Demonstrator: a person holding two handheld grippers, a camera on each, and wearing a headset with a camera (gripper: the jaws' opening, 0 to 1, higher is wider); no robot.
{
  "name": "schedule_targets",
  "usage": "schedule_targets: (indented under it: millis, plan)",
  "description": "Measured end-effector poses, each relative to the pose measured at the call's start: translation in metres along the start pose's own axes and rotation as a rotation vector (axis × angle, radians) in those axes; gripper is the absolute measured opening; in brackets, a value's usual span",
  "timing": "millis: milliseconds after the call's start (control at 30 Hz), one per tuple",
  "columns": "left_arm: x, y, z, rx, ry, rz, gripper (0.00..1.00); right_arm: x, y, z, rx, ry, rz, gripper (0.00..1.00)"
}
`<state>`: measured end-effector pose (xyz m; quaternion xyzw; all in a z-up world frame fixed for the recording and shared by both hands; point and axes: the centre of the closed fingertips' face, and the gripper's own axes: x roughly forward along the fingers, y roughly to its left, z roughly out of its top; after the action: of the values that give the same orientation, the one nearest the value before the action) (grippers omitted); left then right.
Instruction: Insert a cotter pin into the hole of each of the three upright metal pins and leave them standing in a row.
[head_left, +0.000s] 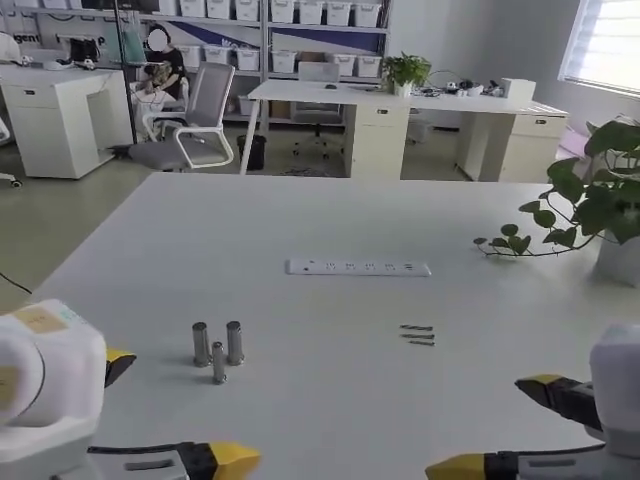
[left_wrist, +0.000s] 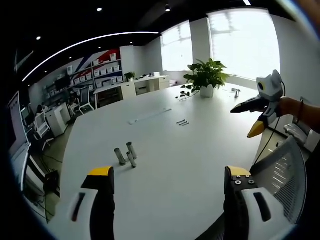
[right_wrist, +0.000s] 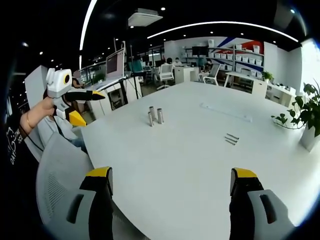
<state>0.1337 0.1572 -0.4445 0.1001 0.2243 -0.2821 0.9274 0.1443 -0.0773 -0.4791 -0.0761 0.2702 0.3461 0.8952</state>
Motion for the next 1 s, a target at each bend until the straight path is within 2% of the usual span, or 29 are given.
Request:
schedule_targets:
  millis: [367,700,933,1000]
  plan:
    - [0.001,-0.001,-0.001,-0.001,0.007,-0.012,0.89,-0.001,-0.002,0.0,-0.002,-0.004,-0.009,0.97]
    - [-0.001,0.0,-0.002,0.001,0.003,0.002,0.83,0.0,-0.002,0.001,-0.004,-0.01,-0.008,0.96]
    - [-0.002,0.015,-0.003,-0.005,-0.003,0.054,0.68,-0.001,-0.001,0.006,-0.018,-0.031,-0.008,0.93]
    - [0.001,0.02,-0.003,0.012,-0.005,0.068,0.63,-0.001,-0.002,0.008,-0.014,-0.039,-0.01,0.92]
